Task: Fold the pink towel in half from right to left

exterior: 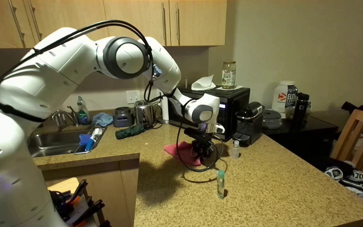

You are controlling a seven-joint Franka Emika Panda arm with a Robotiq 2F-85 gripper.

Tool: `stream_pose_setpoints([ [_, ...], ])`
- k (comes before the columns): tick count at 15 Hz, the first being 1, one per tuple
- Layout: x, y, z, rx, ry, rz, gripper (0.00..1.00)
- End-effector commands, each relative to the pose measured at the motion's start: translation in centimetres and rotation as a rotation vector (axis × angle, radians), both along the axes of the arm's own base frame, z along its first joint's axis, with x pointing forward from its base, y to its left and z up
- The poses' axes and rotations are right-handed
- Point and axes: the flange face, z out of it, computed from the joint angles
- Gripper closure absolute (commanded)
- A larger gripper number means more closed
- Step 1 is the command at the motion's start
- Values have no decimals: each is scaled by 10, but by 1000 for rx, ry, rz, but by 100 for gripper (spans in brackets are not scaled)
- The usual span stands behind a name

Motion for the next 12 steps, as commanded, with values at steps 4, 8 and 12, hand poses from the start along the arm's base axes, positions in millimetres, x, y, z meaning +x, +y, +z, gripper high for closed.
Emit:
stream_pose_setpoints([
  [4,-9,14,26,-73,33,-17,95],
  [8,-12,30,36,-105,61,6,95],
  [12,-15,43,44,-131,82,24,95],
])
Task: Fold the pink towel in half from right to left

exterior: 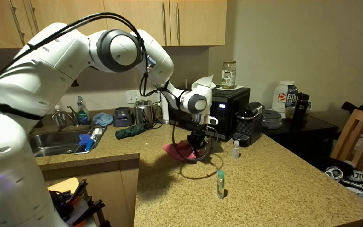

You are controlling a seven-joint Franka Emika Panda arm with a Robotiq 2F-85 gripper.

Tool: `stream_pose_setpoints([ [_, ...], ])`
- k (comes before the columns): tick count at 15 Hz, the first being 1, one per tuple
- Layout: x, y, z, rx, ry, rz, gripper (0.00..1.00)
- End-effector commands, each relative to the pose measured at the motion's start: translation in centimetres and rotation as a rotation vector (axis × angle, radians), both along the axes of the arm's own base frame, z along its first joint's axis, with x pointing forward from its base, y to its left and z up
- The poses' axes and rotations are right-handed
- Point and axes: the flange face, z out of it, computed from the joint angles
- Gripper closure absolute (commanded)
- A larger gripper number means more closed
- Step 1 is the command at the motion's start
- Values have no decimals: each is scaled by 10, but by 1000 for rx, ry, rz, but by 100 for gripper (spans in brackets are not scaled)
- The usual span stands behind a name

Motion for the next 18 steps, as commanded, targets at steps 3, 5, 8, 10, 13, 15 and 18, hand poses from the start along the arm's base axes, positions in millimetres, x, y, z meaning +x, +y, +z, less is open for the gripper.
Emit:
stream_pose_setpoints([
  [3,-11,12,17,-59,12,10,95],
  [5,-11,15,20,-75,5,14,95],
  [8,-10,19,27,-102,-6,15,95],
  [10,-10,23,33,-121,-13,16,95],
  [13,-8,30,44,-163,-23,36,95],
  [15,-9,39,48,-190,-21,63,95],
  [18,-11,57,50,-218,-21,107,95],
])
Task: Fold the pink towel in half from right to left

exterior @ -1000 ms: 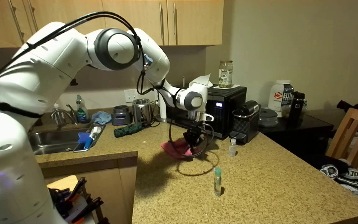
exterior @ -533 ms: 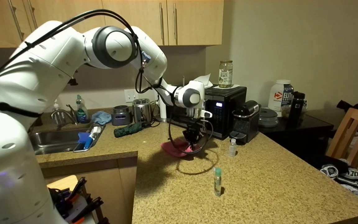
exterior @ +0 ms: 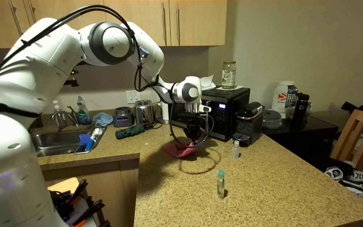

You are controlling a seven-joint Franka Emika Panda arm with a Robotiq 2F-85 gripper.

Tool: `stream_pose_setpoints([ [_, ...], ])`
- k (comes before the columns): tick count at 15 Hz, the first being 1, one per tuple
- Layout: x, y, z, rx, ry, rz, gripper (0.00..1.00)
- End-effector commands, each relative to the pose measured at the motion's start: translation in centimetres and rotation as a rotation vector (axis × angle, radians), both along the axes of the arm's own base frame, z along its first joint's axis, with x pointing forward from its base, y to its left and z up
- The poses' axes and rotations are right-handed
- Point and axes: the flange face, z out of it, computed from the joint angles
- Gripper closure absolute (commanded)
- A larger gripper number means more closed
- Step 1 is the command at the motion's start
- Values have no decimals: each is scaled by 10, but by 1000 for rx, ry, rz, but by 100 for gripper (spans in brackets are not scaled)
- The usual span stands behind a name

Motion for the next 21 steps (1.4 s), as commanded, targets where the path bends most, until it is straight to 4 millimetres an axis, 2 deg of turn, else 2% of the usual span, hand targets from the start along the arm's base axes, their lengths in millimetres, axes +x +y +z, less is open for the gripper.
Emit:
stream_pose_setpoints([
  [1,-13,18,8,-61,11,32,95],
  [14,-20,70,7,-147,3,142,95],
  [21,-23,87,9,-149,-5,168,95],
])
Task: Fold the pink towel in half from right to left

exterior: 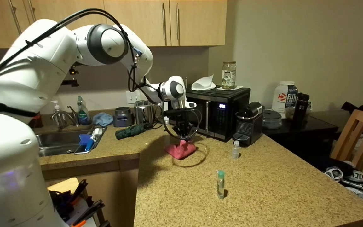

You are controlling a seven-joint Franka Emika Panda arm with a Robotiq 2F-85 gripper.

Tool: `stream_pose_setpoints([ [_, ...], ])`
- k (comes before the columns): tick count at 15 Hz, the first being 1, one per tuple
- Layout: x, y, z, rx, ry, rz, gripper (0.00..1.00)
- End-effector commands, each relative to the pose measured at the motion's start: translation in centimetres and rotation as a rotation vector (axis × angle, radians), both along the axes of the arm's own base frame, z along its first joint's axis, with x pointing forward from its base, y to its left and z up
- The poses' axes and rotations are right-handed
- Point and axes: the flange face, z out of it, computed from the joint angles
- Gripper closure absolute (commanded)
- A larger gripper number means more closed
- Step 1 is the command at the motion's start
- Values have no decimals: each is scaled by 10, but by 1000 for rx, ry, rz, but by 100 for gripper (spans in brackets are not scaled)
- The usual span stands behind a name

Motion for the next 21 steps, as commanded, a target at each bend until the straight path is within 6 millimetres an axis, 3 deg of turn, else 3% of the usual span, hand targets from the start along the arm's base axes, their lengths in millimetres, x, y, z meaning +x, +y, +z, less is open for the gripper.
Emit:
stream_pose_setpoints([
  [1,-7,6,10,-30,-9,-1,95],
  [10,-8,29,9,-68,-33,46,95],
  [21,-25,62,0,-178,-76,116,95],
])
